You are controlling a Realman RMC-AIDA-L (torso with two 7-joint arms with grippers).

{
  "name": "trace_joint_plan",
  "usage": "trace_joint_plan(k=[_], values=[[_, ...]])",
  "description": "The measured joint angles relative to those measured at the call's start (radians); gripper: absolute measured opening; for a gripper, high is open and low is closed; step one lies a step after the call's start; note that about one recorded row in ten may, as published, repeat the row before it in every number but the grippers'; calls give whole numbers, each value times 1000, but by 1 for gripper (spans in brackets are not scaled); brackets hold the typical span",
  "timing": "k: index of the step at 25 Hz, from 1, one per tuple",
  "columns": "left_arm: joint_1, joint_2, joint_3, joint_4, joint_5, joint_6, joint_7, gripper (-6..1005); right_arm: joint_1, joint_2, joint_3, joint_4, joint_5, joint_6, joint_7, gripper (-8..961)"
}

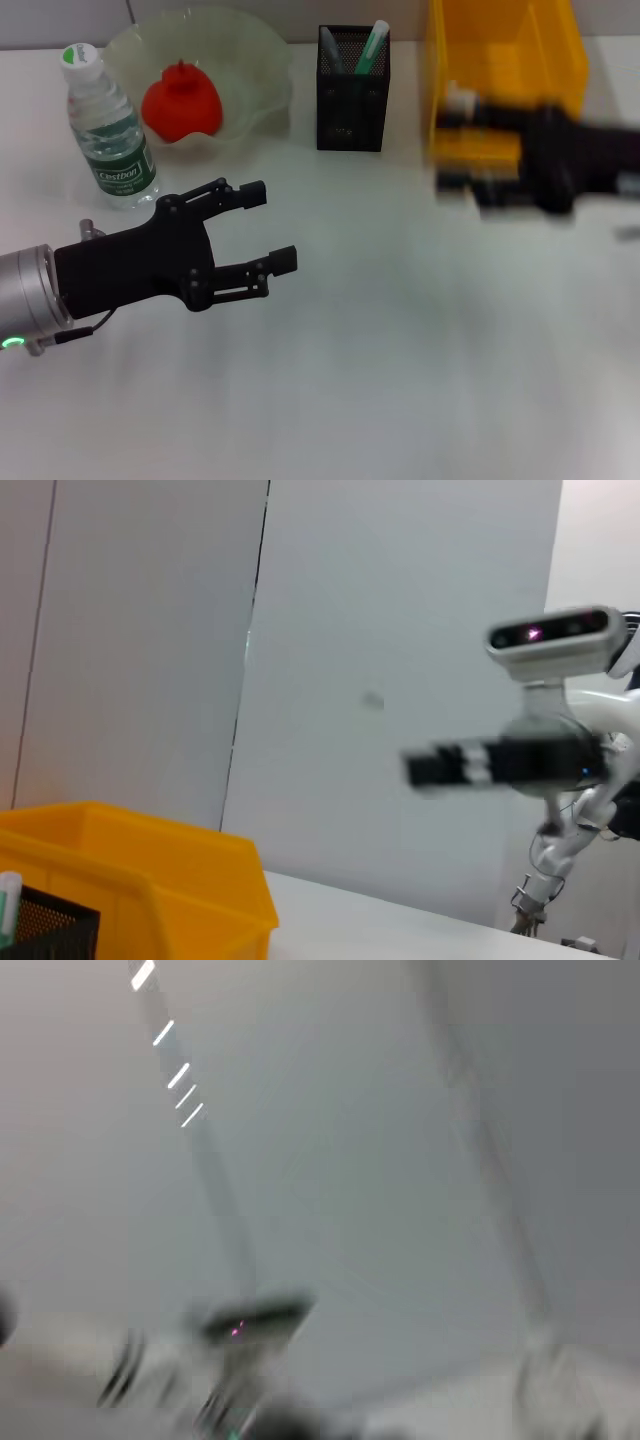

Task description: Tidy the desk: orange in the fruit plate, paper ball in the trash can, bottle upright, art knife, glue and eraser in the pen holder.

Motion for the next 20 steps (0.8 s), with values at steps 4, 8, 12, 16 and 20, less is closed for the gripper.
trace_joint_plan(k=[4, 8, 12, 16, 20], values=[[2, 6, 8, -3, 20, 12, -44, 859, -17, -3, 41, 3, -193, -48, -22, 768], [8, 17, 13, 1, 61, 18, -50, 860, -51, 23, 45, 22, -240, -25, -121, 768], [0, 20, 15, 2, 94, 19, -51, 860, -68, 53, 39, 28, -248, 25, -199, 768], [-2, 21, 20, 5, 101, 22, -46, 859, -70, 69, 44, 49, -249, 48, -253, 768], [-7, 29, 36, 6, 102, 25, -50, 859, -61, 77, 43, 58, -251, 64, -265, 768]])
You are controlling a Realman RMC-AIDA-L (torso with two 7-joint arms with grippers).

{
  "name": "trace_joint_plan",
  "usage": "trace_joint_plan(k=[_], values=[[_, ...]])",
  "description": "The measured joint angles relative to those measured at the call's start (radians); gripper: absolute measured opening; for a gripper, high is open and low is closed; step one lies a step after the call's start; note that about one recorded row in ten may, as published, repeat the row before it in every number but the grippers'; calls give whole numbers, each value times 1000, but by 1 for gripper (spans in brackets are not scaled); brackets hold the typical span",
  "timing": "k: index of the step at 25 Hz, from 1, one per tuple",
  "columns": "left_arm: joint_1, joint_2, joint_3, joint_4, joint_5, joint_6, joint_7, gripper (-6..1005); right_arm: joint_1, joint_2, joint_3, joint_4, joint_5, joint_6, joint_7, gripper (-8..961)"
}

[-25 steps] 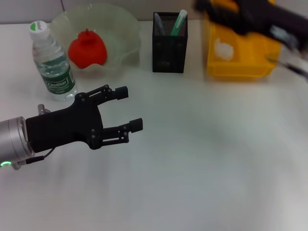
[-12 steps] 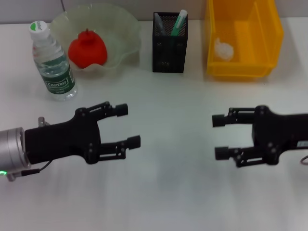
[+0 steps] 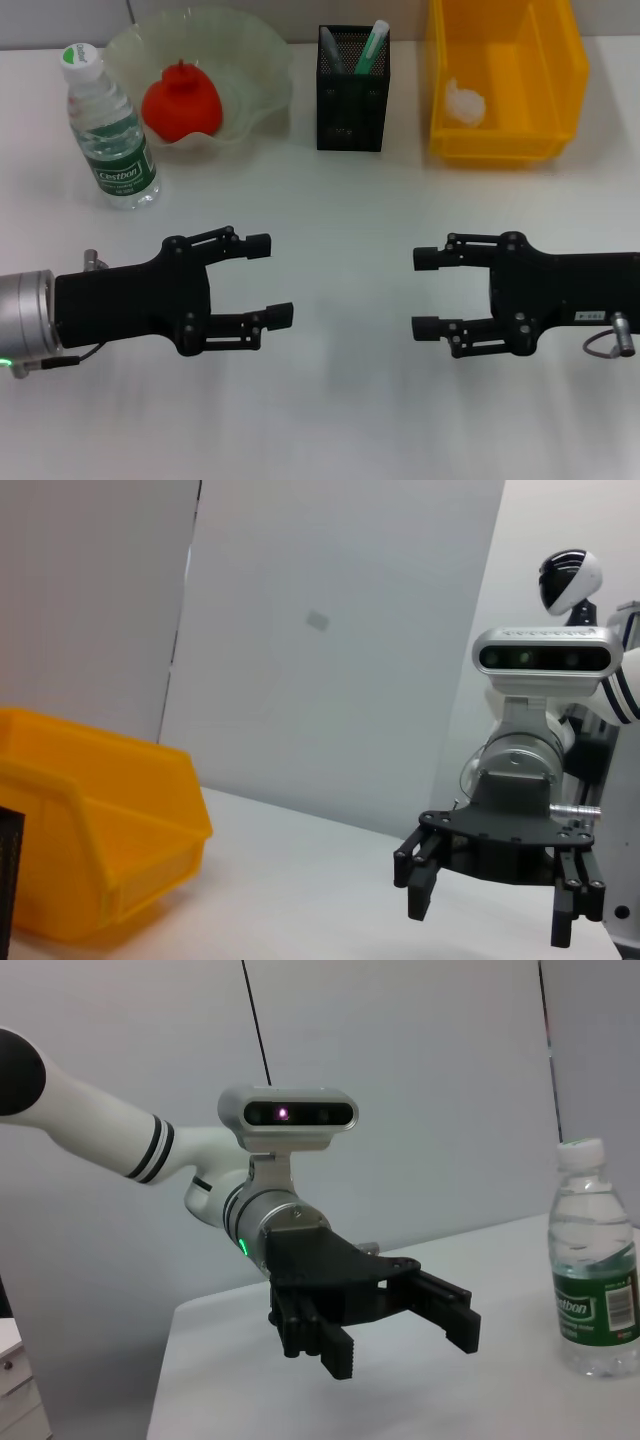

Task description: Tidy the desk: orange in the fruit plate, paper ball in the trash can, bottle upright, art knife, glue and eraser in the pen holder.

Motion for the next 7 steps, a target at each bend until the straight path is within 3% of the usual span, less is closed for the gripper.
trace_joint_plan(k=[7], values=[[4, 14, 3, 1, 1, 10, -2, 859, 12, 4, 2, -1, -1, 1, 0, 768]])
